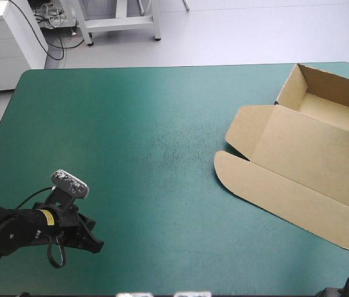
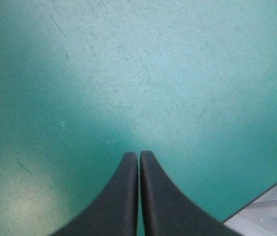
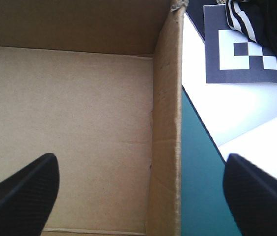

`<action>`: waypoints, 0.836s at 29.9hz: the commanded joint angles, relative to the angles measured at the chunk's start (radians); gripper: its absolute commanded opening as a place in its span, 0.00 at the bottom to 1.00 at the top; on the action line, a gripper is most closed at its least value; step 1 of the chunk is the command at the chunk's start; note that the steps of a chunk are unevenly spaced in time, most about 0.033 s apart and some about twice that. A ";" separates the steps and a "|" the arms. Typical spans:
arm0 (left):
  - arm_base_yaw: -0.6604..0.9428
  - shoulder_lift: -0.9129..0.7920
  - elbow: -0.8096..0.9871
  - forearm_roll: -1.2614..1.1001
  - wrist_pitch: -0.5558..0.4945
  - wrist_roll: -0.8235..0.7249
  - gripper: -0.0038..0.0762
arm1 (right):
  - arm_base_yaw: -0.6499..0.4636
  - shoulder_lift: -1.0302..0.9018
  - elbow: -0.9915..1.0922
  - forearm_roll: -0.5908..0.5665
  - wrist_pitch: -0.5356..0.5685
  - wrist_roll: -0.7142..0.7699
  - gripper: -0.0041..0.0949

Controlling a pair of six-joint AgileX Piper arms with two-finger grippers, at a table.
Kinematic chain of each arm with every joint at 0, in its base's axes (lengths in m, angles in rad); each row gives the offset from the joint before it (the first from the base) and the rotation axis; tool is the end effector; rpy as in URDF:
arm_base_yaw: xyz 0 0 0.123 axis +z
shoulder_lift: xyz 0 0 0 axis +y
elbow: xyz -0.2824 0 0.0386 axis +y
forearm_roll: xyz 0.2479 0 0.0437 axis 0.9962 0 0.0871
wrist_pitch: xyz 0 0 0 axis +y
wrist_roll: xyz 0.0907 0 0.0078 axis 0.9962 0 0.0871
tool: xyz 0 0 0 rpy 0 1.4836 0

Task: Fold the box

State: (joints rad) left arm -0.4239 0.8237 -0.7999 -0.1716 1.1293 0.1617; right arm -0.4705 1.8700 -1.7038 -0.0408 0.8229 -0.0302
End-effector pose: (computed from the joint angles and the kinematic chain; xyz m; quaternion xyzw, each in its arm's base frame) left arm 0.1119 -0.0659 0.3157 0.2630 0.9283 -0.1160 0.2357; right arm 0.3804 -0.1965 0.3121 0.1982 0.9234 -0.0994 0.3133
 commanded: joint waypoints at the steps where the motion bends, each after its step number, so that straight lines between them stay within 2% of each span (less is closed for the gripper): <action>1: -0.002 -0.007 -0.024 -0.012 -0.042 -0.009 0.04 | -0.005 -0.078 -0.027 0.009 -0.031 -0.005 0.96; 4: -0.002 -0.007 -0.024 -0.012 -0.042 -0.009 0.04 | -0.005 -0.106 -0.027 0.032 -0.010 -0.023 0.93; 7: -0.002 -0.007 -0.024 -0.012 -0.042 -0.009 0.04 | -0.003 -0.141 -0.029 0.108 0.013 -0.092 0.81; 10: -0.002 -0.007 -0.024 -0.012 -0.042 -0.009 0.04 | -0.002 -0.175 -0.029 0.189 0.029 -0.113 0.57; 12: -0.002 -0.007 -0.024 -0.012 -0.042 -0.009 0.04 | -0.002 -0.198 -0.029 0.251 0.039 -0.118 0.36; 13: -0.002 -0.007 -0.024 -0.012 -0.039 -0.009 0.04 | 0.000 -0.205 -0.029 0.275 0.046 -0.124 0.30; 15: -0.002 -0.007 -0.024 -0.012 -0.041 -0.009 0.04 | 0.005 -0.225 -0.029 0.339 0.088 -0.176 0.07; 16: -0.002 -0.007 -0.024 -0.012 -0.043 -0.009 0.04 | 0.011 -0.235 -0.029 0.356 0.101 -0.203 0.02; 22: -0.002 -0.007 -0.024 -0.012 -0.067 -0.022 0.04 | 0.125 -0.296 -0.029 0.365 0.172 -0.228 0.04; 25: -0.002 -0.007 -0.024 -0.012 -0.099 -0.022 0.04 | 0.251 -0.321 -0.029 0.355 0.215 -0.245 0.04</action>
State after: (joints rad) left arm -0.4239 0.8237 -0.7999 -0.1697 1.0967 0.1498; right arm -0.3021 1.6189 -1.7038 0.2940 1.0363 -0.2500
